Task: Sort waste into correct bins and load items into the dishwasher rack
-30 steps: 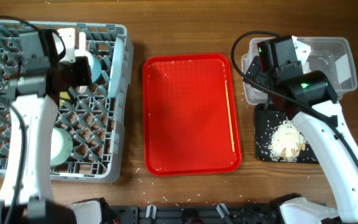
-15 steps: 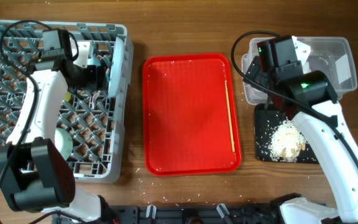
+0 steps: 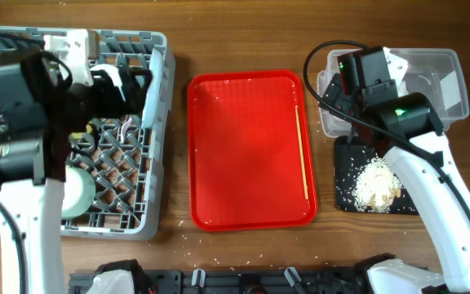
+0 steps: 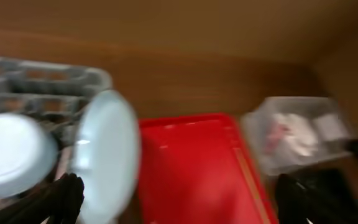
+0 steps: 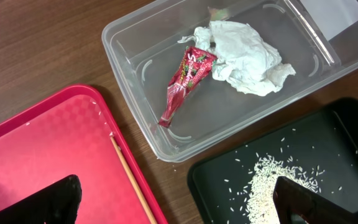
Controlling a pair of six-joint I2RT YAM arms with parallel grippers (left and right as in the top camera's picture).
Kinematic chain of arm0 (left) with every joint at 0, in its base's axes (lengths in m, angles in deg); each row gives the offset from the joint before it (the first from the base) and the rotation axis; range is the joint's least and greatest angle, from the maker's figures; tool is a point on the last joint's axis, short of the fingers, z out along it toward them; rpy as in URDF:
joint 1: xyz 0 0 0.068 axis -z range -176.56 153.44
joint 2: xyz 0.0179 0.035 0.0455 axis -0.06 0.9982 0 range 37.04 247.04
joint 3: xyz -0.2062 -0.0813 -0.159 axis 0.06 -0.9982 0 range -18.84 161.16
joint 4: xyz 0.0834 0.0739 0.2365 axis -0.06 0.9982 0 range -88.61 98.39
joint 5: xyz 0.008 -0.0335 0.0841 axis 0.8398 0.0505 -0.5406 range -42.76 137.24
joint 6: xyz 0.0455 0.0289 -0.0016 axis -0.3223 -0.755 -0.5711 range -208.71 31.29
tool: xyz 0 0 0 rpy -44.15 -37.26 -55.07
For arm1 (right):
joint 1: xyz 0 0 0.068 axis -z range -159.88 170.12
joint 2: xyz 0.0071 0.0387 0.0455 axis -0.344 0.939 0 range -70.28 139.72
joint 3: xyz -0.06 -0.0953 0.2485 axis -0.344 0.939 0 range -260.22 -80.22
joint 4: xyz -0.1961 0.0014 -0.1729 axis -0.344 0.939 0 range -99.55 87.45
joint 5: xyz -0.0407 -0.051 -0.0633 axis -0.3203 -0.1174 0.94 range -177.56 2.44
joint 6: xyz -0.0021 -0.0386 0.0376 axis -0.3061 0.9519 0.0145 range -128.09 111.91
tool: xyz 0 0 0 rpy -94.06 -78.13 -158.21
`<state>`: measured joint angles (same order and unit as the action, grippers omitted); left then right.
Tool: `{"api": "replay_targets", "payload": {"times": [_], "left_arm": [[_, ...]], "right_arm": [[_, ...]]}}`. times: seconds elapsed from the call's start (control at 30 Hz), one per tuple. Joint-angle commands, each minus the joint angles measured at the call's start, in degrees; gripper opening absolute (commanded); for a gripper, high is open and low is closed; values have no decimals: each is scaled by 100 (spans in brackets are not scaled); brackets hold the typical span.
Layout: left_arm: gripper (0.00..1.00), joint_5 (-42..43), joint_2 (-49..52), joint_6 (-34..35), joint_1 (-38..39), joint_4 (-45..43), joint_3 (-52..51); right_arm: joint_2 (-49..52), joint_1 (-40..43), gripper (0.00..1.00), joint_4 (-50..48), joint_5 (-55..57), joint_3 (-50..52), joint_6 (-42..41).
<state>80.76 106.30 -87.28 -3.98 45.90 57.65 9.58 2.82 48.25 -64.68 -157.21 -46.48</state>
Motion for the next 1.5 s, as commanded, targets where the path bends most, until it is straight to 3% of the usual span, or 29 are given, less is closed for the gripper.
{"api": "replay_targets", "payload": {"times": [0.0, 0.17, 0.23, 0.33, 0.5, 0.67, 0.8, 0.87, 0.97, 1.03, 1.1, 1.17, 1.27, 1.33, 1.4, 1.47], "left_arm": [[100, 1207, 109, 417, 428, 92, 55], [100, 931, 1147, 1010, 1998, 76, 55], [100, 57, 1803, 1412, 2677, -24, 55], [100, -879, 2208, 1886, 3021, -83, 55], [100, -1679, 1976, 1899, 2951, 37, 81], [100, -2275, 903, 1897, 2192, 605, 345], [100, -2277, -544, 2424, 332, 892, 367], [100, -2293, -986, 2625, -748, 1163, 367], [100, -2295, -1224, 2623, -1650, 1744, 367], [100, -2302, -1220, 2603, -2031, 2037, 367], [100, -2310, -1132, 2605, -2173, 2100, 367], [100, -2308, -1040, 2605, -2173, 2116, 367], [100, -2312, -872, 2603, -2173, 2249, 367], [100, -2312, -710, 2603, -2173, 2264, 367], [100, -2312, -627, 2603, -2173, 2264, 367], [100, -2312, -560, 2601, -2173, 2267, 367]], "right_arm": [[-20, 2, 100, -13, -33, -90, -68], [-20, 2, 100, -13, -33, -90, -66], [-20, 2, 100, -13, -31, -90, -66], [-17, 2, 100, -13, -33, -90, -68], [-15, 2, 99, -13, -50, -90, -66], [-13, 9, 100, -13, -50, -90, -68], [-13, 9, 100, -13, -50, -90, -66], [-13, 9, 100, -15, -50, -90, -68], [-13, 9, 100, -424, -433, -90, -87], [-7, 7, 100, -772, -1641, -90, 162], [136, -52, 100, -1019, -3294, -9, 1095], [363, -262, 100, -953, -3440, 221, 1543], [990, -612, 99, -699, -2750, 715, 1735], [1637, -658, 70, -697, -2308, 942, 1735], [2063, -658, 67, -713, -2114, 949, 1742], [2503, -660, 50, -809, -2159, 951, 1740]]}}
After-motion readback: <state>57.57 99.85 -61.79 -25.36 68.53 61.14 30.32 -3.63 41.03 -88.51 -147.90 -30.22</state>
